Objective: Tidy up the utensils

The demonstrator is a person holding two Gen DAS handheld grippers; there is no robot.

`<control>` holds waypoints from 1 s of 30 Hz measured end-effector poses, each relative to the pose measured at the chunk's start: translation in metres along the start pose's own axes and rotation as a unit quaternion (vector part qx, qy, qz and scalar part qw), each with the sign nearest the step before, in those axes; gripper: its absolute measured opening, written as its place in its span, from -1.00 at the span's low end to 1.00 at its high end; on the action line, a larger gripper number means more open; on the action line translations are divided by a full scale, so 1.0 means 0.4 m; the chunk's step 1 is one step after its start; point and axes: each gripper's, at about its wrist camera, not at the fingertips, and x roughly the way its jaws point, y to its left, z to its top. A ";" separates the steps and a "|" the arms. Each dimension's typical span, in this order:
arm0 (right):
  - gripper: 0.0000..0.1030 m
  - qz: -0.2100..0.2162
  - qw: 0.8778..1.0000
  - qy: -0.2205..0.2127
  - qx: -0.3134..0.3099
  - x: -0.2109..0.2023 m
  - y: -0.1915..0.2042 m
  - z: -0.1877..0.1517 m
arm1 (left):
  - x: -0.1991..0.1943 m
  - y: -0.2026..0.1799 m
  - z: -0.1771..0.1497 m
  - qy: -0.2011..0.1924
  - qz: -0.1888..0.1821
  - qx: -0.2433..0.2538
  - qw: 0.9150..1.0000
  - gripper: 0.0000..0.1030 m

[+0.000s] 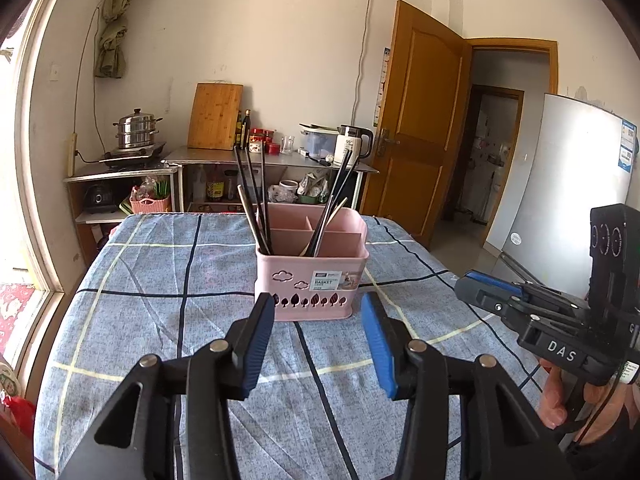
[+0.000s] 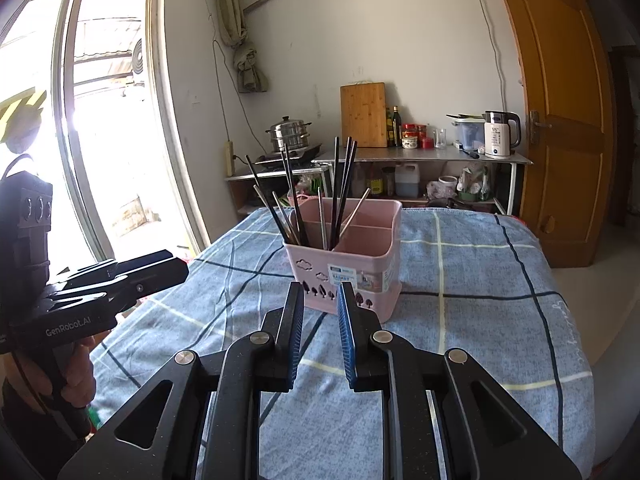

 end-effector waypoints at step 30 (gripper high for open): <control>-0.63 -0.042 0.999 0.005 -0.014 -0.037 0.056 -0.199 | -0.036 -0.060 -0.207 -0.017 0.037 0.020 0.999 -0.07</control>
